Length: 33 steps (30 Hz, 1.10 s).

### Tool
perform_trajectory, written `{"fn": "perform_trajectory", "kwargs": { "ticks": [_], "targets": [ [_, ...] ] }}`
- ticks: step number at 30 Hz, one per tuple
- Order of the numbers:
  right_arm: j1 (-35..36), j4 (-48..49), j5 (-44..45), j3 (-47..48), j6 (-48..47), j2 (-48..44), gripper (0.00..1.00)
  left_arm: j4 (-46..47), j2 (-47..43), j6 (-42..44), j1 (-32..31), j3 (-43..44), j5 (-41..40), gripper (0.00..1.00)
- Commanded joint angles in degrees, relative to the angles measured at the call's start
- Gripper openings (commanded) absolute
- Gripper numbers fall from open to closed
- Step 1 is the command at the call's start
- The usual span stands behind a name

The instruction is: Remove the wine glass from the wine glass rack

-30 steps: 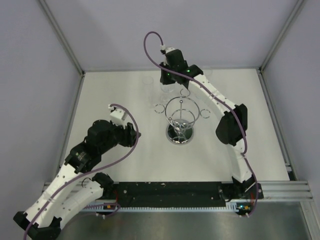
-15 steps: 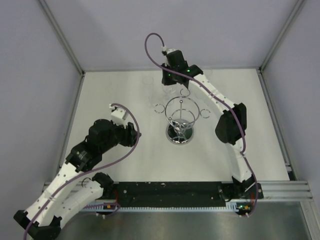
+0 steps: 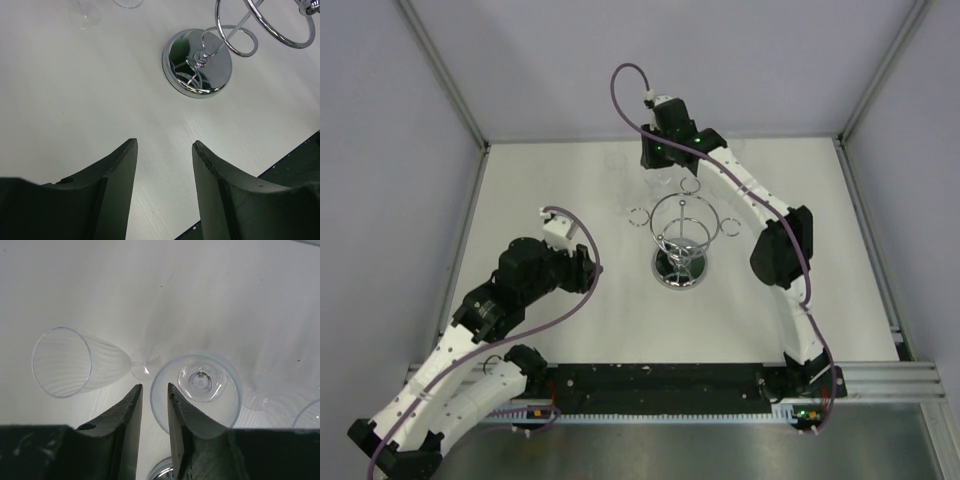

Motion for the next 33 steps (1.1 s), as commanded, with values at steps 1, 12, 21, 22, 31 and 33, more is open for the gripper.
{"fn": "perform_trajectory", "kwargs": {
  "ticks": [1, 12, 21, 22, 31, 33],
  "targets": [
    [-0.66, 2.64, -0.32, 4.07, 0.36, 0.13, 0.31, 2.67, 0.10, 0.95, 0.03, 0.10, -0.37, 0.54],
    [-0.66, 3.17, -0.76, 5.74, 0.28, -3.29, 0.44, 2.49, 0.36, 1.13, 0.21, 0.01, -1.42, 0.54],
    [-0.58, 5.09, 2.85, -2.85, -1.92, -16.63, 0.58, 2.76, 0.02, 0.86, 0.21, 0.45, -2.83, 0.54],
    [-0.58, 5.54, 2.76, -4.78, -1.92, -18.48, 0.60, 2.76, -0.25, 0.86, 0.21, 0.45, -4.57, 0.54],
    [-0.58, 10.20, 4.86, -22.10, -1.48, -37.02, 0.86, 3.63, -0.78, -0.10, 0.12, 1.32, -8.71, 0.54],
    [-0.49, 10.64, 6.71, -26.49, -1.48, -41.42, 0.95, 3.81, -0.78, -0.63, 0.21, 1.94, -8.98, 0.54]
  ]
}}
